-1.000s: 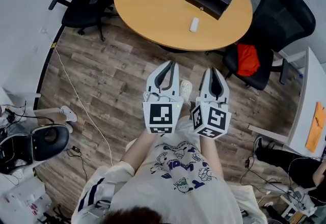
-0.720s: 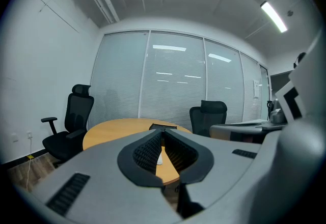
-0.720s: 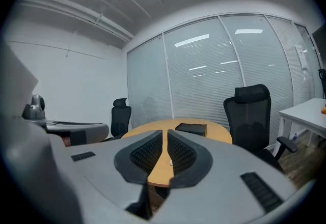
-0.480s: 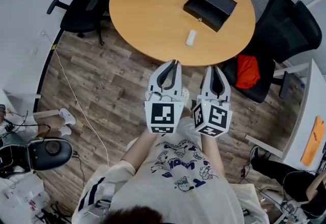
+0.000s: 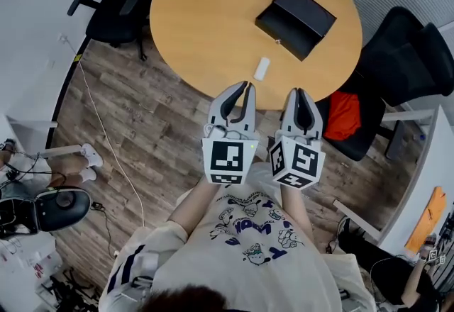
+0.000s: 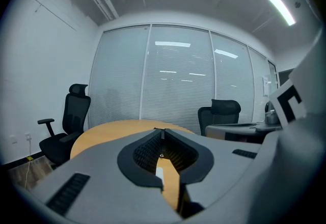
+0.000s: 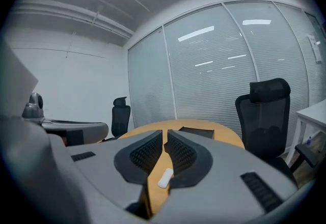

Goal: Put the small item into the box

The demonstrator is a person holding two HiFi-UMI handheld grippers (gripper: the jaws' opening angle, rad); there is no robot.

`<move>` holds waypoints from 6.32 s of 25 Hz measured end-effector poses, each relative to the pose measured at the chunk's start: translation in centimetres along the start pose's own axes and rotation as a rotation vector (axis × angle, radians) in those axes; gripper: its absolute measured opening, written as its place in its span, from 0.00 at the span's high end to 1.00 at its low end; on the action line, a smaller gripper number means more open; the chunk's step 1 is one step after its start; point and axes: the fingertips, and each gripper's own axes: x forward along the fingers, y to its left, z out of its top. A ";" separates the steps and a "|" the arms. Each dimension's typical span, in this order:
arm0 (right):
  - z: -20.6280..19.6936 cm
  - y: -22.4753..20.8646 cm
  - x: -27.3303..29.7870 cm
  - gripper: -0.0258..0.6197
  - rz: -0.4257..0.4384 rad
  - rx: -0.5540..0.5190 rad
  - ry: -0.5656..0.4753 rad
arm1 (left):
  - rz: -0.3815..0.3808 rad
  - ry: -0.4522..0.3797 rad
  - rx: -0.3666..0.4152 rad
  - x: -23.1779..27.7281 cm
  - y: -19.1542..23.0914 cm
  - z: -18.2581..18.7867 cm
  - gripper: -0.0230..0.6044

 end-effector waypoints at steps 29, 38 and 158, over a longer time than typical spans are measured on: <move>-0.6 -6.4 9.8 0.89 0.008 0.038 0.085 | 0.064 0.136 -0.047 10.6 0.7 -3.1 0.92; -2.0 -6.8 11.4 0.89 -0.016 0.047 0.123 | 0.047 0.237 -0.091 12.0 1.4 -6.4 0.92; -3.6 -13.8 16.9 0.89 -0.256 0.149 0.216 | -0.183 0.572 -0.099 24.5 -0.4 -10.3 0.74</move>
